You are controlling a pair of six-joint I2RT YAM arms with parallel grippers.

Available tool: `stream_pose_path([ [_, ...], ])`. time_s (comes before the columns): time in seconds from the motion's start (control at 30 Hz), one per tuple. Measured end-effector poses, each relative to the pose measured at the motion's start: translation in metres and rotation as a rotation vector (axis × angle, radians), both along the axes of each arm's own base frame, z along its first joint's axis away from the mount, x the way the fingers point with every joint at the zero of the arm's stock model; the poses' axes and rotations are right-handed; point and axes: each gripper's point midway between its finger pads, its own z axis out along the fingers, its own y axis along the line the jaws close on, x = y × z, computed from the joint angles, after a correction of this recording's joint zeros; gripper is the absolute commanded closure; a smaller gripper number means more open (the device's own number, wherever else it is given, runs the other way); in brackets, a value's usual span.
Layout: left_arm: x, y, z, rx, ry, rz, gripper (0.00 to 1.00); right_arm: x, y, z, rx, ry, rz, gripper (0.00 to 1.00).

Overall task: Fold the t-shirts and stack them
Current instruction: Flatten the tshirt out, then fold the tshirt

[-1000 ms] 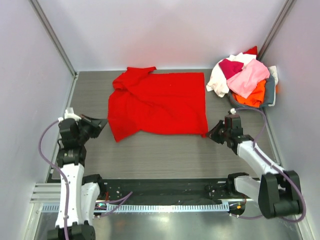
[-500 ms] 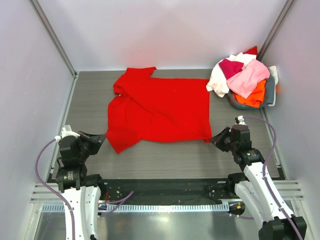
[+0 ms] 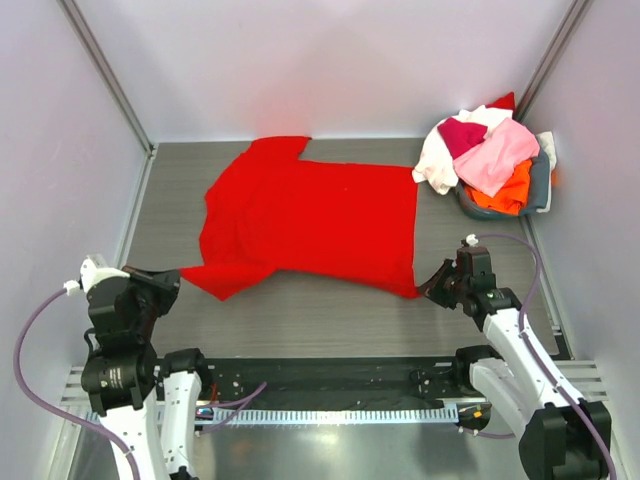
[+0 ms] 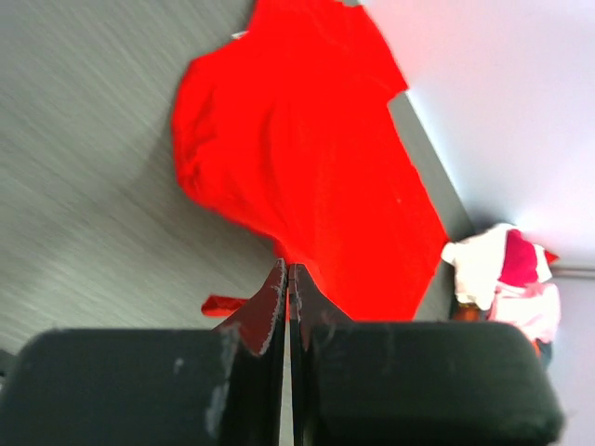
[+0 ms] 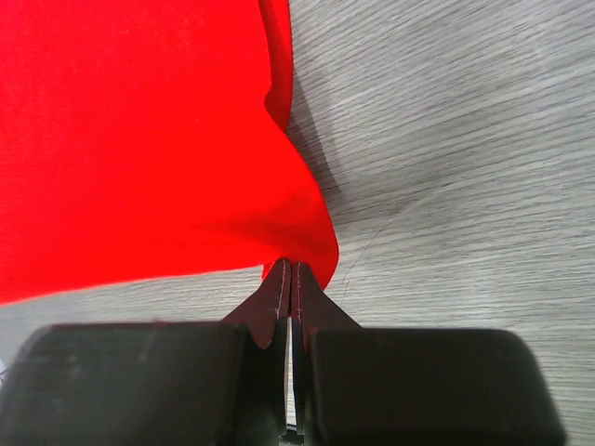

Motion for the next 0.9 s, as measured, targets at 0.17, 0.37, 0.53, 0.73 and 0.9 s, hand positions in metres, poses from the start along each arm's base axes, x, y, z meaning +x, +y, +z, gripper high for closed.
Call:
stream_pose_path([
  [0.17,-0.002,0.002,-0.032,-0.003,0.078,0.012,1.0,0.003,0.0,0.002,-0.008,0.004,0.014,0.99],
  [0.37,0.001,-0.006,-0.098,-0.074,0.232,-0.025,0.99,0.01,0.001,0.015,-0.008,-0.037,0.02,0.99],
  [0.53,0.016,-0.007,-0.091,-0.076,0.197,-0.043,1.0,0.013,0.003,0.022,-0.009,-0.049,0.038,0.99],
  [0.73,0.045,-0.008,-0.099,-0.104,0.257,-0.082,0.99,0.023,0.003,0.023,-0.027,-0.023,0.06,0.99],
  [0.9,0.068,-0.007,-0.094,-0.108,0.28,-0.103,0.99,0.035,0.005,0.019,-0.039,0.011,0.079,0.99],
])
